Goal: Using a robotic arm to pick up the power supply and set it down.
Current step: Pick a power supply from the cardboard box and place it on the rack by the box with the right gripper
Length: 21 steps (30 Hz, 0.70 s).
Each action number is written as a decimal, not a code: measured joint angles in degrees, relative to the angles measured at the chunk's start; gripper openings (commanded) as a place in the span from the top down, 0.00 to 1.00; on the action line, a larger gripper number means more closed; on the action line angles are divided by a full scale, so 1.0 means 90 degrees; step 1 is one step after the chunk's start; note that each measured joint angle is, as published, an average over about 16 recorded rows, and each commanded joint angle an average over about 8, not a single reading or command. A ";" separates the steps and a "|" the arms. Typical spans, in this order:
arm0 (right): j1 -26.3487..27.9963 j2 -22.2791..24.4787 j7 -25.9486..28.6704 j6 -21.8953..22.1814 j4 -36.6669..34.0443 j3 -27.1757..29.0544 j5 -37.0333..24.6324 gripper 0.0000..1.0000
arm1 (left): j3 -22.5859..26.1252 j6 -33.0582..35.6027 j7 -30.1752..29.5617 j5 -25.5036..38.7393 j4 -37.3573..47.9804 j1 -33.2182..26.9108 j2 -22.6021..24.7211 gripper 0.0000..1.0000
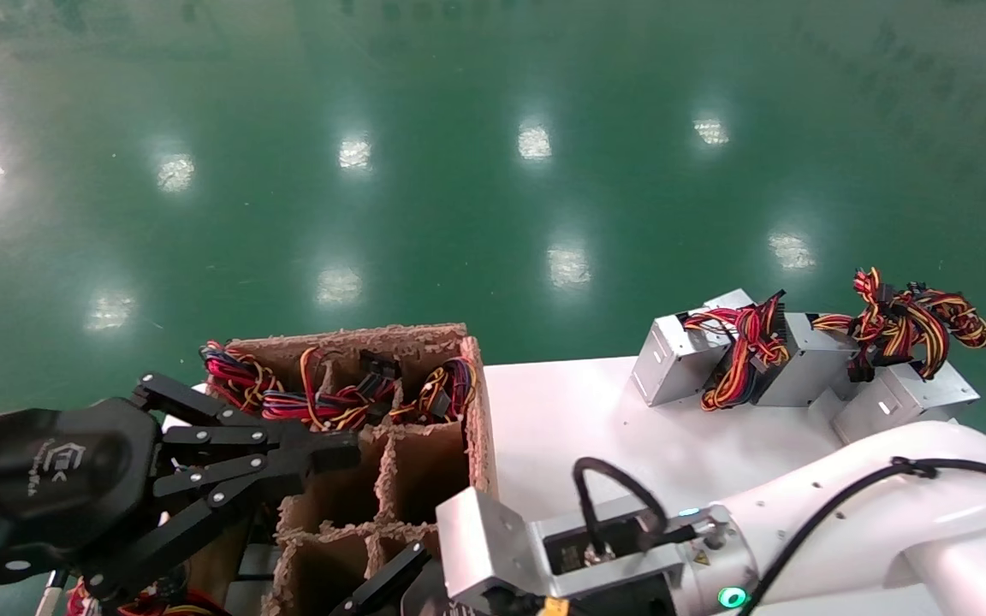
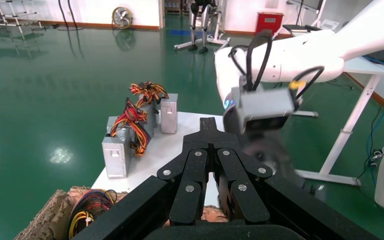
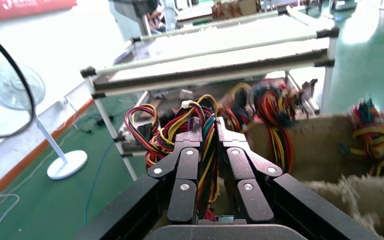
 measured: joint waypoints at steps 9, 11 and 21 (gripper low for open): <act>-0.0163 0.0516 0.0377 0.0046 0.0721 0.0140 0.0749 1.00 | 0.0000 0.0000 0.0000 0.0000 0.0000 0.0000 0.0000 1.00; -0.0186 0.0628 0.0433 0.0050 0.0852 0.0181 0.0894 1.00 | 0.0000 0.0000 0.0000 0.0000 0.0000 0.0000 0.0000 1.00; -0.0165 0.1080 0.0654 0.0099 0.1448 0.0370 0.1510 1.00 | 0.0000 0.0000 0.0000 0.0000 0.0000 0.0000 0.0000 1.00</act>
